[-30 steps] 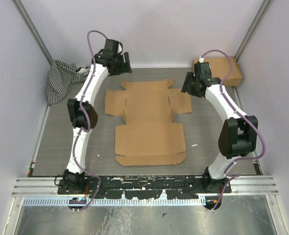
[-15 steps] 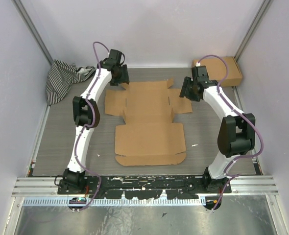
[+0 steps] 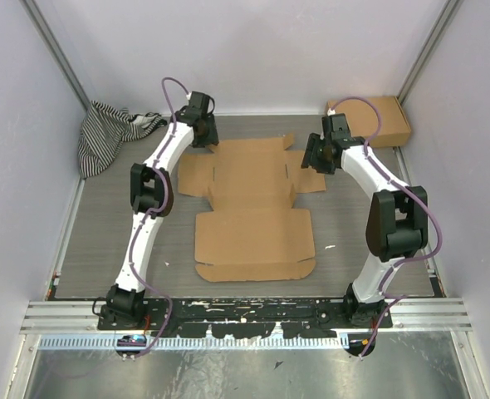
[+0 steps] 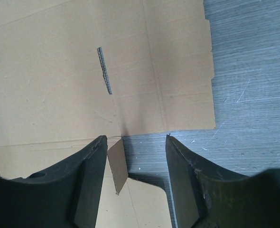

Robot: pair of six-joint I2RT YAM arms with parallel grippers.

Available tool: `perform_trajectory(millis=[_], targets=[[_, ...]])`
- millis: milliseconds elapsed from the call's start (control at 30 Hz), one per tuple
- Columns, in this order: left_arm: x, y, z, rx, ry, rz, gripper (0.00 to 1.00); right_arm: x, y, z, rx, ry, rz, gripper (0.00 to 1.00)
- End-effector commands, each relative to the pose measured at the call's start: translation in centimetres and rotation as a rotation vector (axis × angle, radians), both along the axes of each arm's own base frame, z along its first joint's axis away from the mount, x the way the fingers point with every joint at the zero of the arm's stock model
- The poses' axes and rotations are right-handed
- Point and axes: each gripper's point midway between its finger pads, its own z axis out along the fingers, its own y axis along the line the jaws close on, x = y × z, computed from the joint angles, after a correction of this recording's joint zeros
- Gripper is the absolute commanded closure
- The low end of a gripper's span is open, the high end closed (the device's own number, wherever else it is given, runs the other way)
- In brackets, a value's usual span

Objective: Fold the paper box

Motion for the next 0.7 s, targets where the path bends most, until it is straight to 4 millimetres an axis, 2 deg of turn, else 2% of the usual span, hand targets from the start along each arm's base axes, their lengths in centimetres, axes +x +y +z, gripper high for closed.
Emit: perform_trajectory(millis=[0, 100, 133, 167, 267, 333, 433, 667], targets=[[1.6, 0.2, 0.2, -0.030, -0.044, 0.031, 0.53, 1.5, 0.3, 1.8, 0.015, -0.070, 0.013, 0.43], [1.8, 0.2, 1.3, -0.039, -0.076, 0.032, 0.86, 1.5, 0.2, 1.9, 0.012, -0.070, 0.009, 0.43], [2.0, 0.3, 2.0, -0.041, -0.095, 0.033, 0.95, 1.5, 0.2, 1.9, 0.009, -0.068, 0.011, 0.44], [2.0, 0.3, 2.7, -0.042, -0.115, 0.032, 0.98, 1.6, 0.2, 2.0, 0.005, -0.067, 0.008, 0.44], [2.0, 0.5, 5.6, -0.038, -0.188, 0.016, 1.00, 1.7, -0.1, 2.4, -0.012, -0.067, 0.011, 0.43], [1.3, 0.7, 6.8, -0.028, -0.226, -0.005, 1.00, 1.9, -0.2, 3.1, -0.019, -0.071, 0.016, 0.44], [0.6, 0.7, 11.0, -0.029, -0.355, -0.048, 1.00, 2.1, 0.0, 4.7, -0.027, -0.087, 0.042, 0.43], [-3.3, 0.4, 16.6, -0.078, -0.607, -0.123, 1.00, 1.8, 0.7, 8.7, -0.013, -0.124, 0.115, 0.43]])
